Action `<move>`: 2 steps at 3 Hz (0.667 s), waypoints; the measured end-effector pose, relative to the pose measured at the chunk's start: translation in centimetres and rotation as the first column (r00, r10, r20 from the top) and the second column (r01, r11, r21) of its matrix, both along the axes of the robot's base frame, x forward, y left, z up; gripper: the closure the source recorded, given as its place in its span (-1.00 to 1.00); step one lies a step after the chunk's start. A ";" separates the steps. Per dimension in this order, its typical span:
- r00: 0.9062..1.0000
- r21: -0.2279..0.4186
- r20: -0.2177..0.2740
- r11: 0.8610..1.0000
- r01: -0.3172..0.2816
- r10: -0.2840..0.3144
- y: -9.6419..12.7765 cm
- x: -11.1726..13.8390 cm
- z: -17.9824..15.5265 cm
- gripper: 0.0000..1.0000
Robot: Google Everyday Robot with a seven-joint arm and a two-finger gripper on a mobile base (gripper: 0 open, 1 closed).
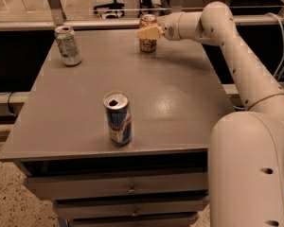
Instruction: Move orange can near 7up can
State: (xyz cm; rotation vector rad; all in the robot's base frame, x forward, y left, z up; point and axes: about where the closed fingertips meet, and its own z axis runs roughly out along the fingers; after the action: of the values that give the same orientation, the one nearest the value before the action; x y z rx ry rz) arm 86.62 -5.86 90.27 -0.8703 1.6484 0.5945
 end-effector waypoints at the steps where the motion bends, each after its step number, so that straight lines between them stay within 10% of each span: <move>1: 1.000 0.014 -0.002 1.000 -0.004 0.004 0.4 0.3 0.0 0.14; 2: 0.999 0.046 0.014 0.998 -0.048 0.047 0.9 -1.1 1.7 0.61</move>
Offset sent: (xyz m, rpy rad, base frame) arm -0.0388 0.0085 0.0458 0.0963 -0.0457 0.1080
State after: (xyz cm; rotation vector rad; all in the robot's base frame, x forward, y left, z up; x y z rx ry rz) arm 85.50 -4.96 91.93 -0.8798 1.6002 0.6560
